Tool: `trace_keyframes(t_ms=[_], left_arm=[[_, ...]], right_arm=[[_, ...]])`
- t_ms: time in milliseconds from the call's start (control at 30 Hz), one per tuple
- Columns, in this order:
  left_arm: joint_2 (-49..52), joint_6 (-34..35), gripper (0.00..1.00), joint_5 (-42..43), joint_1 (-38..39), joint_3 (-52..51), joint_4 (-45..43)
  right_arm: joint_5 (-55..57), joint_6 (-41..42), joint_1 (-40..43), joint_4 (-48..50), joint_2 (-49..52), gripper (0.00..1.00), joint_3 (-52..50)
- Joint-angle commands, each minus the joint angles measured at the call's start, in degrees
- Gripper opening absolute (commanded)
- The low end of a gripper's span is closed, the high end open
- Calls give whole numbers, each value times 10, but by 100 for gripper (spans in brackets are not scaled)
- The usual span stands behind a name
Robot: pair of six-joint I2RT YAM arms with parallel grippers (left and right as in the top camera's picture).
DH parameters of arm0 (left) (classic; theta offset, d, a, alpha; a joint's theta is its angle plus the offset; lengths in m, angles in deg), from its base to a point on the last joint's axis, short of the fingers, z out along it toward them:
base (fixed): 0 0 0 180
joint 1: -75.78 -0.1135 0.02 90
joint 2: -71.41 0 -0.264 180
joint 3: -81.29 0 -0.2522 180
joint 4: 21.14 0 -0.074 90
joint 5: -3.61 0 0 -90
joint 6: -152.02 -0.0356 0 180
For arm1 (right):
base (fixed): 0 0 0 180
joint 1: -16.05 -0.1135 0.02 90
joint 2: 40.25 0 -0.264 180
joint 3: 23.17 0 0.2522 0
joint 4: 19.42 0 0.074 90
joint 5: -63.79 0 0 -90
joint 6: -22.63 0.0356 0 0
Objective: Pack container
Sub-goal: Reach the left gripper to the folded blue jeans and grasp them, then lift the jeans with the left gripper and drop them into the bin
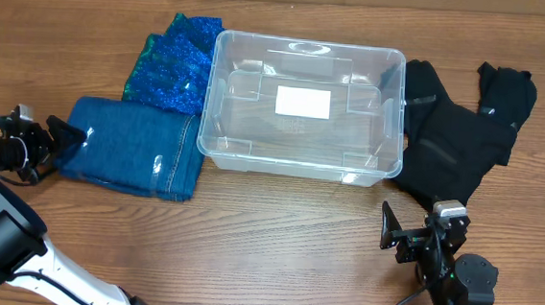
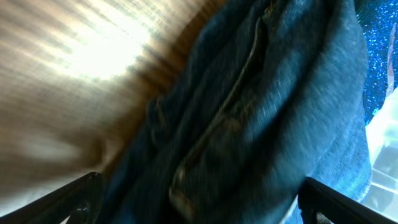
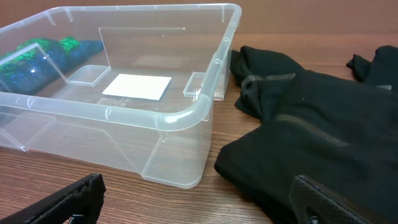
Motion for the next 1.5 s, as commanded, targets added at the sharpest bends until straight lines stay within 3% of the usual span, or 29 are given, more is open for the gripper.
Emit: trace_keyframes(t_ms=[0,67,133,167,200,267,300,367,500,600,700,867,967,1133,1333,1467], left_arm=[[34,-35,100,23,26,9,-17],[49,-35,96,20,45,9,-24],[62,-34,84,-8,69,9,-26],[65,-28,72,-26,80,9,-28],[65,-16,49,-45,92,9,-28],[64,0,21,-49,101,11,-24],[64,6,12,-49,102,18,-11],[61,13,4,-41,98,42,29],[28,19,4,58,90,113,128],[-59,6,4,129,89,188,221],[-179,47,4,152,90,243,259],[-362,205,4,152,100,277,240],[-457,406,4,63,183,276,157],[-454,551,4,-65,355,268,86],[-335,671,4,-218,602,235,-35],[-235,736,4,-258,673,235,-107]], right_arm=[[1,-2,2,0,-5,100,-3],[1,-2,2,0,-5,100,-3],[1,-2,2,0,-5,100,-3],[1,-2,2,0,-5,100,-3],[1,-2,2,0,-5,100,-3],[1,-2,2,0,-5,100,-3],[1,-2,2,0,-5,100,-3],[1,-2,2,0,-5,100,-3],[1,-2,2,0,-5,100,-3],[1,-2,2,0,-5,100,-3],[1,-2,2,0,-5,100,-3],[1,-2,2,0,-5,100,-3],[1,-2,2,0,-5,100,-3],[1,-2,2,0,-5,100,-3],[1,-2,2,0,-5,100,-3],[1,-2,2,0,-5,100,-3]])
